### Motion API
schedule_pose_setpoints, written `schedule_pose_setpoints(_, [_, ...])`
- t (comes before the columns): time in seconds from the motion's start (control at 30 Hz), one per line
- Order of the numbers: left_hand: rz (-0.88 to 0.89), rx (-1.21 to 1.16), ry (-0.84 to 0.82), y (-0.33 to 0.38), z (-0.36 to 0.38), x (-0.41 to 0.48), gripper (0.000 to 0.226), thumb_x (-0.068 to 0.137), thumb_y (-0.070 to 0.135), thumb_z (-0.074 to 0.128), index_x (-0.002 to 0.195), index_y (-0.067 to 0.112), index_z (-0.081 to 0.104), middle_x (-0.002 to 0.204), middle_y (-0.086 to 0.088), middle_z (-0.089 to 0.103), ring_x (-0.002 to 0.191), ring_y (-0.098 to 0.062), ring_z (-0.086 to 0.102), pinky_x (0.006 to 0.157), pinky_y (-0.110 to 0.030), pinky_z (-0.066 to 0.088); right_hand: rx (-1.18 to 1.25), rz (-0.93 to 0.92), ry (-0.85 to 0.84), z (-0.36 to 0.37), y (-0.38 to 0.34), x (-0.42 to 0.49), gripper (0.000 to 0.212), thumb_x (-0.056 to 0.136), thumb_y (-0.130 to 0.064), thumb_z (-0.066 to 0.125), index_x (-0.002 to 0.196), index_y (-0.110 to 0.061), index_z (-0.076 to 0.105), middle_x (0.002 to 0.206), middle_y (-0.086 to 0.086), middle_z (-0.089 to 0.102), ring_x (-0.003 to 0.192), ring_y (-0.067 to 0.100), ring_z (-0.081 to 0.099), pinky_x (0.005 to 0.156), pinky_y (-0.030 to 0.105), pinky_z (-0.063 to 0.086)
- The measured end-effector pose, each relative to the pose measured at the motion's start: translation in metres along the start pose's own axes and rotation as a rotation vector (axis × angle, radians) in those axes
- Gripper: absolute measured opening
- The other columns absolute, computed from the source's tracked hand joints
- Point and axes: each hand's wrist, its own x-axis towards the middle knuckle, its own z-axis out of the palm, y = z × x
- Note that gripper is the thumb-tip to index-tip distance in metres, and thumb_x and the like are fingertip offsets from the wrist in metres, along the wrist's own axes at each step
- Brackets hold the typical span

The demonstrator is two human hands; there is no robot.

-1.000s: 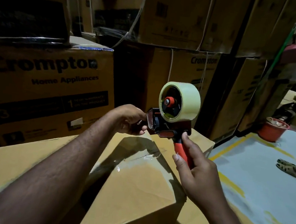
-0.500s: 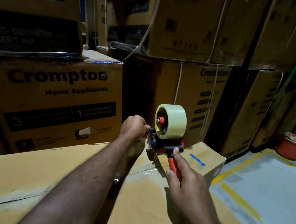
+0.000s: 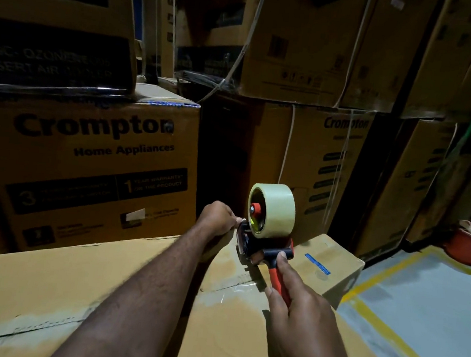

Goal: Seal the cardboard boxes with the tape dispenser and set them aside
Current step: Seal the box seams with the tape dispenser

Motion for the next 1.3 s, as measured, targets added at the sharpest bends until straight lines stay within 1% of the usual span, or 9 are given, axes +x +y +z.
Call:
schedule_pose_setpoints(0.33, [-0.038, 0.092, 0.018, -0.005, 0.011, 0.012, 0.017, 0.098, 0.02, 0.062, 0.083, 0.017, 0.07, 0.082, 0.001, 0.067, 0.073, -0.013, 0.061, 0.062, -0.03, 0.05, -0.059, 0.022, -0.013, 0.005, -0.003, 0.012, 0.065, 0.102, -0.043, 0.048, 0.156, -0.047, 0.011, 0.131, -0.012, 0.061, 0.113, 0.01, 0.055, 0.086, 0.024, 0.044])
schedule_pose_setpoints(0.43, [-0.092, 0.13, -0.023, -0.004, 0.014, 0.013, 0.018, 0.096, 0.016, 0.058, 0.079, 0.016, 0.061, 0.08, 0.0, 0.06, 0.067, -0.014, 0.055, 0.057, -0.028, 0.042, -0.09, 0.029, -0.024, 0.007, -0.003, 0.016, 0.065, 0.102, -0.042, 0.048, 0.156, -0.046, 0.011, 0.129, -0.01, 0.062, 0.113, 0.012, 0.055, 0.088, 0.025, 0.046])
schedule_pose_setpoints(0.5, [-0.133, 0.119, -0.021, -0.006, 0.015, 0.016, 0.007, 0.095, 0.019, 0.061, 0.089, 0.016, 0.06, 0.085, -0.001, 0.06, 0.072, -0.015, 0.057, 0.058, -0.027, 0.043, -0.073, 0.036, -0.032, 0.006, -0.002, 0.017, 0.063, 0.102, -0.039, 0.049, 0.155, -0.045, 0.015, 0.128, -0.007, 0.062, 0.109, 0.012, 0.054, 0.089, 0.026, 0.047])
schedule_pose_setpoints(0.57, [-0.123, 0.089, 0.019, -0.007, 0.016, 0.014, 0.013, 0.094, 0.022, 0.066, 0.099, 0.015, 0.057, 0.092, -0.001, 0.059, 0.077, -0.015, 0.057, 0.058, -0.028, 0.043, -0.046, 0.045, -0.037, 0.004, -0.002, 0.018, 0.061, 0.102, -0.037, 0.049, 0.155, -0.044, 0.019, 0.127, -0.004, 0.061, 0.102, 0.012, 0.051, 0.091, 0.027, 0.047])
schedule_pose_setpoints(0.7, [0.059, 0.171, 0.111, -0.009, 0.018, 0.004, 0.018, 0.1, 0.029, 0.058, 0.084, 0.021, 0.061, 0.084, 0.0, 0.063, 0.071, -0.014, 0.056, 0.065, -0.036, 0.05, -0.04, 0.062, -0.044, 0.003, 0.0, 0.023, 0.059, 0.101, -0.034, 0.05, 0.153, -0.045, 0.024, 0.124, 0.004, 0.064, 0.105, 0.019, 0.058, 0.088, 0.033, 0.051])
schedule_pose_setpoints(0.83, [0.03, 0.099, -0.113, -0.016, 0.006, 0.005, 0.045, 0.101, 0.049, 0.052, 0.072, 0.018, 0.064, 0.073, 0.0, 0.063, 0.066, -0.015, 0.055, 0.062, -0.03, 0.043, -0.031, 0.084, -0.075, 0.0, 0.0, 0.026, 0.06, 0.099, -0.031, 0.05, 0.151, -0.047, 0.024, 0.123, 0.007, 0.062, 0.09, 0.017, 0.053, 0.083, 0.036, 0.055])
schedule_pose_setpoints(0.97, [0.051, 0.259, -0.149, -0.018, 0.006, 0.006, 0.041, 0.098, 0.042, 0.056, 0.065, 0.02, 0.063, 0.071, 0.001, 0.062, 0.065, -0.015, 0.054, 0.065, -0.032, 0.046, -0.053, 0.108, -0.113, -0.005, -0.001, 0.031, 0.072, 0.094, -0.022, 0.056, 0.151, -0.048, 0.02, 0.121, 0.005, 0.061, 0.091, 0.018, 0.056, 0.08, 0.032, 0.055])
schedule_pose_setpoints(1.17, [0.031, 0.399, -0.15, -0.012, 0.016, 0.007, 0.026, 0.098, 0.042, 0.057, 0.084, 0.022, 0.067, 0.087, 0.0, 0.067, 0.075, -0.014, 0.061, 0.058, -0.029, 0.042, -0.083, 0.101, -0.118, -0.01, -0.004, 0.036, 0.073, 0.094, -0.014, 0.052, 0.152, -0.048, 0.021, 0.099, 0.0, 0.046, 0.083, 0.018, 0.055, 0.076, 0.034, 0.056])
schedule_pose_setpoints(1.3, [0.015, 0.364, -0.147, -0.011, 0.016, 0.006, 0.033, 0.101, 0.047, 0.05, 0.09, 0.019, 0.066, 0.09, -0.003, 0.067, 0.076, -0.016, 0.061, 0.058, -0.029, 0.041, -0.081, 0.112, -0.112, -0.014, 0.005, 0.025, 0.075, 0.094, -0.013, 0.051, 0.151, -0.051, 0.02, 0.09, -0.004, 0.044, 0.072, 0.007, 0.048, 0.069, 0.031, 0.054])
